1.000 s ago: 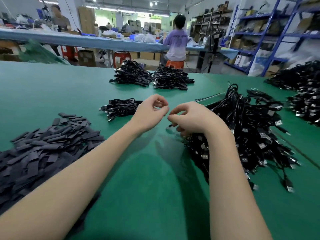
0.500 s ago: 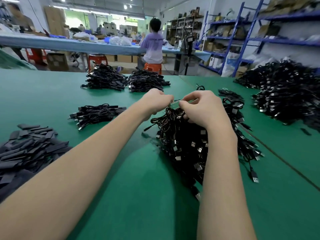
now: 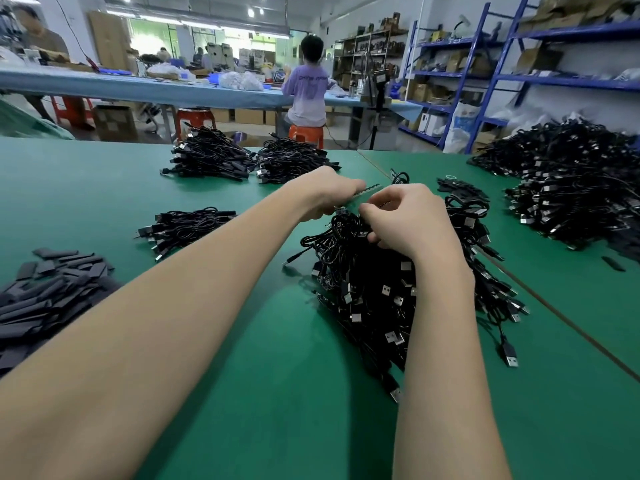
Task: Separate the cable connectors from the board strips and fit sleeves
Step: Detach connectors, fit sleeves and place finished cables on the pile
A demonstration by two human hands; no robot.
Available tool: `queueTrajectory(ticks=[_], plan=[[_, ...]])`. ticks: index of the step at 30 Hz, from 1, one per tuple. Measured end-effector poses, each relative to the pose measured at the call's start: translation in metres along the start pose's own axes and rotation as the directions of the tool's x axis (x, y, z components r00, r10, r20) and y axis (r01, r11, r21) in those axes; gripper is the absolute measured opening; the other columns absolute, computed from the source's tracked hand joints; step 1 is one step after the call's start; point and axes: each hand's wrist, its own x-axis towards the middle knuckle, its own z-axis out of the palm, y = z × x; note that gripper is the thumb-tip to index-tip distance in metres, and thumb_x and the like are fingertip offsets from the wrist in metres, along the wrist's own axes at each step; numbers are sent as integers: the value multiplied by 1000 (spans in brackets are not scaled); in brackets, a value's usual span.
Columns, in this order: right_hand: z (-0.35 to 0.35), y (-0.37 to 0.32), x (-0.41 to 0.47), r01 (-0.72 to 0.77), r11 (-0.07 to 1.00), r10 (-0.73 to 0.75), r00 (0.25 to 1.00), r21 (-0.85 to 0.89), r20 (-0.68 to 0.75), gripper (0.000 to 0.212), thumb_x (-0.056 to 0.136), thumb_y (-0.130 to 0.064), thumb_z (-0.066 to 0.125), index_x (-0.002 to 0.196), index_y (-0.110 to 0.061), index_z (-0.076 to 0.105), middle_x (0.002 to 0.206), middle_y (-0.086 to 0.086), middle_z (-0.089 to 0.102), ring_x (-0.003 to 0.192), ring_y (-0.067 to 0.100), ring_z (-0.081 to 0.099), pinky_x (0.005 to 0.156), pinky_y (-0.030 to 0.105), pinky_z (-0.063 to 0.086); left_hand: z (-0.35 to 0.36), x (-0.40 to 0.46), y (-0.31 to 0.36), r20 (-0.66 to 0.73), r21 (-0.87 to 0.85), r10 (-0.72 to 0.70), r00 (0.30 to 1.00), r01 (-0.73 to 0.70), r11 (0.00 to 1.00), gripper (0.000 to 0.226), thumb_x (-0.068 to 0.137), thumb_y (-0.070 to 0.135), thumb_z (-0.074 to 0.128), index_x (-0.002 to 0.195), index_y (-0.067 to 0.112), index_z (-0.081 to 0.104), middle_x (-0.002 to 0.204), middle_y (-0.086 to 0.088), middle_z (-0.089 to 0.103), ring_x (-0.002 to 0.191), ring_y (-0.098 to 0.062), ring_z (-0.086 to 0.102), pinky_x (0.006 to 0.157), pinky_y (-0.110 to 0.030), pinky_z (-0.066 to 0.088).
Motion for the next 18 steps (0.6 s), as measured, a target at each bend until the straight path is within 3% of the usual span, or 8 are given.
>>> queueTrajectory(ticks=[5, 10, 14, 16, 18], plan=[[-4, 0, 0, -19, 1000, 19, 1000, 16, -22, 25, 88, -33, 64, 112, -28, 67, 100, 3, 74, 93, 27, 73, 87, 44, 60, 10, 6, -13, -14, -220, 100, 995, -101, 970, 14, 97, 34, 60, 94, 20, 60, 84, -8, 42, 60, -17, 28, 52, -28, 19], [-16, 1, -2, -44, 997, 35, 990, -65, -133, 45, 90, -44, 66, 132, -31, 57, 113, 0, 70, 107, 25, 65, 94, 42, 54, -1, 6, -25, -19, -429, 113, 993, -110, 896, 18, 97, 35, 63, 95, 19, 72, 87, -5, 55, 81, -20, 44, 72, -35, 35], [-22, 4, -3, -88, 994, 74, 976, -64, -206, 48, 88, -43, 68, 133, -32, 54, 100, -5, 65, 101, 21, 57, 83, 37, 48, -7, 9, -33, -10, -472, 85, 996, -80, 878, 19, 95, 37, 66, 92, 20, 73, 78, 3, 61, 73, -16, 50, 66, -30, 41], [-22, 6, -4, -108, 991, 94, 979, -73, -180, 50, 88, -42, 69, 134, -31, 55, 99, -6, 61, 100, 21, 55, 84, 37, 48, -7, 11, -39, -2, -390, 58, 998, -54, 919, 18, 95, 38, 65, 89, 20, 64, 76, 2, 55, 67, -15, 46, 55, -25, 36], [-21, 9, -4, -132, 987, 120, 984, -90, -131, 47, 88, -41, 69, 133, -31, 58, 105, -4, 60, 103, 21, 57, 90, 39, 51, -6, 15, -42, -16, -136, 62, 998, -64, 989, 21, 94, 39, 63, 90, 19, 57, 79, 0, 51, 62, -15, 41, 51, -23, 29]])
